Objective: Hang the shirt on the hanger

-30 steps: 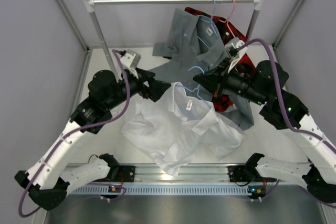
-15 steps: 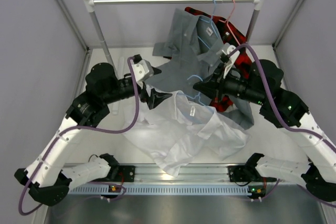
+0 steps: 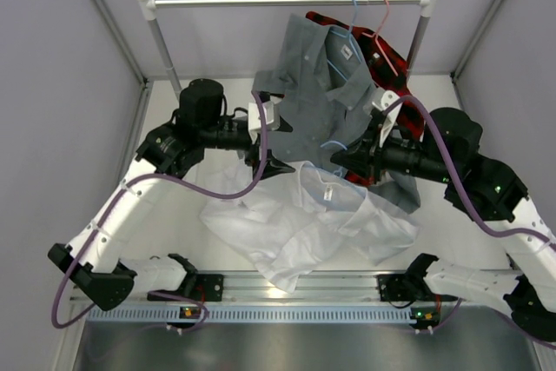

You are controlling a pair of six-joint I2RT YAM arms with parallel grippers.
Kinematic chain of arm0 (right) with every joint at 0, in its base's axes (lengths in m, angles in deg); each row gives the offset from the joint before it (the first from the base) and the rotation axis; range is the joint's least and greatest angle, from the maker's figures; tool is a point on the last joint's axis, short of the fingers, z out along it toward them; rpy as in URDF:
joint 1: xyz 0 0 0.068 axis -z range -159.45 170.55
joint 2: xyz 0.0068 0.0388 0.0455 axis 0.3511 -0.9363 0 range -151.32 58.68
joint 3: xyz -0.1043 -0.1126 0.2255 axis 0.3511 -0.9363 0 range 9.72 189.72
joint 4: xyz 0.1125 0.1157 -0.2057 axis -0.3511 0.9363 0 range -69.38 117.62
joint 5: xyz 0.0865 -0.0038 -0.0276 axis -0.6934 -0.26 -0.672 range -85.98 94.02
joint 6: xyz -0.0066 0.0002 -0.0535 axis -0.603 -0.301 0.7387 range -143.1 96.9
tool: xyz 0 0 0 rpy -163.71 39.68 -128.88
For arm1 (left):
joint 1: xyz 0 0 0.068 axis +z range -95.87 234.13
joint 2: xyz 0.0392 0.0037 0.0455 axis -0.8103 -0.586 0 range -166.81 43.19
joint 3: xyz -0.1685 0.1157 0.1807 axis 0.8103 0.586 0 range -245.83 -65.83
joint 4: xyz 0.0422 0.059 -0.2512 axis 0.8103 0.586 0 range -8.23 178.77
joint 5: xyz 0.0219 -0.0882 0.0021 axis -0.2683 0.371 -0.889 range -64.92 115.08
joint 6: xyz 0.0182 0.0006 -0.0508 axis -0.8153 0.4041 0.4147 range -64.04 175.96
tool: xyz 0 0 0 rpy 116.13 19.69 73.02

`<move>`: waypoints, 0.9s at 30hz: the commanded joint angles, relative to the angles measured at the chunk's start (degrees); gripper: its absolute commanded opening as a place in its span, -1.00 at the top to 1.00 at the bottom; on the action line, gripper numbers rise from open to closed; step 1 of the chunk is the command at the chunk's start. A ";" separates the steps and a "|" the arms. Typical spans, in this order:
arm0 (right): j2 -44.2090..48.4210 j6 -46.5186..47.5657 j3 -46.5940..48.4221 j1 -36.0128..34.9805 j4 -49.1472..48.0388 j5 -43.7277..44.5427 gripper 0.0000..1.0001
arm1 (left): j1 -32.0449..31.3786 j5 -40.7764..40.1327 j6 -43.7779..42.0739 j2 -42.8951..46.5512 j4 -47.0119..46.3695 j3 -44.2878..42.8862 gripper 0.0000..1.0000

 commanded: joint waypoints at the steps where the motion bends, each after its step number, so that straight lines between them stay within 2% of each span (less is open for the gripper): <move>1: 1.06 3.08 2.78 -0.12 1.56 -3.72 1.00 | 0.75 5.92 -2.56 -1.78 0.64 -3.67 -0.96; 6: 1.77 4.77 3.12 -0.12 1.56 -9.01 1.00 | 0.75 10.58 -3.44 -3.63 0.64 -2.71 -0.96; 10: 1.24 4.07 5.15 -0.12 1.56 -7.96 1.00 | 0.75 18.90 -4.57 -5.48 2.57 -1.30 -0.95; 15: 1.15 3.63 6.55 -0.03 1.65 -6.11 1.00 | 0.75 23.59 -7.83 -4.78 4.86 1.51 -0.90; 17: 0.71 3.63 6.99 -0.03 1.65 -6.20 1.00 | 0.75 24.21 -7.13 -5.30 4.86 1.08 -0.80; 20: 0.27 3.45 7.52 -0.03 1.30 -7.51 1.00 | 0.66 22.72 -5.73 -7.41 4.86 -0.67 -0.41; 27: -0.17 2.84 7.79 -0.03 -0.28 -9.89 1.00 | 0.48 21.92 -5.37 -9.44 5.04 -2.08 -0.35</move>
